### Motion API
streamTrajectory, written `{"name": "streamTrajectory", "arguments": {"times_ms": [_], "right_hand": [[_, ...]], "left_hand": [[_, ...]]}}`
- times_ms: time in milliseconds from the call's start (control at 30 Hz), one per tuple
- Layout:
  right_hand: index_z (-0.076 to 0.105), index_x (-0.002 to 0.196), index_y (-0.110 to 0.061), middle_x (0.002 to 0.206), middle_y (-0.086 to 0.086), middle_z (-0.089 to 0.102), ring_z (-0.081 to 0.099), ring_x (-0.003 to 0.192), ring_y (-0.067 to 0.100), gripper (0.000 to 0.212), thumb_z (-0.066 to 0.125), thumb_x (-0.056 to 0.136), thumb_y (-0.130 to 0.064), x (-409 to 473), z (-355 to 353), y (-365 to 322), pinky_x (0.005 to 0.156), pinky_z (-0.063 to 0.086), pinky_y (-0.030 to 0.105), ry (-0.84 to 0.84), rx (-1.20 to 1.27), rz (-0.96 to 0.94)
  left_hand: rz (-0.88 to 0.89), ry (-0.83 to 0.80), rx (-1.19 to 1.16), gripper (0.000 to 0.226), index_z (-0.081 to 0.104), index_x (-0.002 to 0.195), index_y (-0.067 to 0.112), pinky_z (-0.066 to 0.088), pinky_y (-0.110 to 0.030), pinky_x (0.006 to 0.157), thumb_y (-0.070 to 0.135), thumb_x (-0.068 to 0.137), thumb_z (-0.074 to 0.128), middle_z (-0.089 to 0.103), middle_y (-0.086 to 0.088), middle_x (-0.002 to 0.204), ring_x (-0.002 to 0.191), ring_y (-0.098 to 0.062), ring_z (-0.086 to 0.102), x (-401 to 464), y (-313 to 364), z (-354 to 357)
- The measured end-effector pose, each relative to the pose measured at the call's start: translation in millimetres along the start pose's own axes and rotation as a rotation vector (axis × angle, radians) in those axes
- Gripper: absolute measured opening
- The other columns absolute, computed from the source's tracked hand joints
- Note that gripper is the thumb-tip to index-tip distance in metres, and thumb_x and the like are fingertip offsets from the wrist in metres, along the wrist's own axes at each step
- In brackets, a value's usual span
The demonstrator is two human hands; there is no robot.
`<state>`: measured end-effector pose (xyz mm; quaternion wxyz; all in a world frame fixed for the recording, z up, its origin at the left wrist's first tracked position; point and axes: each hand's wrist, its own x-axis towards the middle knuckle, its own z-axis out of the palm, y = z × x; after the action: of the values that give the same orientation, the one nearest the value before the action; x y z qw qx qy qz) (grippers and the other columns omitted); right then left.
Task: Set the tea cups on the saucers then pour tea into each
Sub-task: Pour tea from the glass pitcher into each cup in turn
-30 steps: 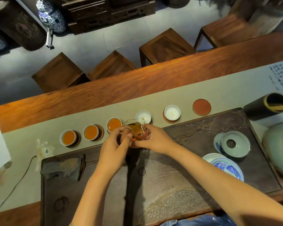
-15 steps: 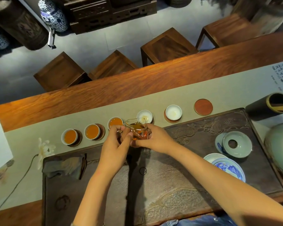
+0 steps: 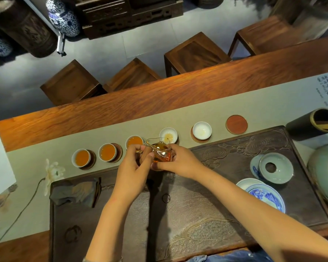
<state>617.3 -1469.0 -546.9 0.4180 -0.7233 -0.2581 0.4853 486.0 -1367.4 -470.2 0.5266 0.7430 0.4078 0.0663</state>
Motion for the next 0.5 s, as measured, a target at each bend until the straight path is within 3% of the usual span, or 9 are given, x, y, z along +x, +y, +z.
{"name": "streamTrajectory", "arguments": {"times_ms": [233, 367, 500], "right_hand": [[0.065, 0.113, -0.038, 0.100, -0.024, 0.073, 0.067, 0.091, -0.008, 0.065, 0.081, 0.057, -0.066, 0.8, 3.0, 0.2, 0.083, 0.051, 0.022, -0.014, 0.058, 0.002], [0.066, 0.111, -0.039, 0.099, -0.026, 0.072, 0.067, 0.091, -0.009, 0.065, 0.080, 0.055, -0.070, 0.1, 3.6, -1.2, 0.082, 0.051, 0.021, -0.002, 0.057, 0.001], [0.065, 0.103, -0.046, 0.098, -0.027, 0.072, 0.066, 0.091, -0.010, 0.055, 0.079, 0.056, -0.070, -0.4, 2.7, -1.6, 0.081, 0.051, 0.019, 0.002, 0.048, 0.000]], "left_hand": [[-0.008, 0.015, -0.014, 0.009, 0.056, 0.102, 0.028, 0.048, -0.020, 0.066, 0.027, 0.094, 0.059, 0.071, 0.001, 0.090, 0.079, -0.007, 0.066, 1.5, 3.4, -0.1], [-0.009, 0.018, -0.012, 0.011, 0.056, 0.105, 0.026, 0.048, -0.013, 0.062, 0.026, 0.094, 0.059, 0.071, 0.001, 0.091, 0.078, -0.004, 0.066, 2.7, 5.0, -0.1], [-0.012, 0.012, -0.012, 0.011, 0.057, 0.105, 0.026, 0.052, -0.023, 0.069, 0.026, 0.094, 0.059, 0.071, 0.001, 0.094, 0.085, -0.010, 0.069, 3.6, 6.0, 0.1]]}}
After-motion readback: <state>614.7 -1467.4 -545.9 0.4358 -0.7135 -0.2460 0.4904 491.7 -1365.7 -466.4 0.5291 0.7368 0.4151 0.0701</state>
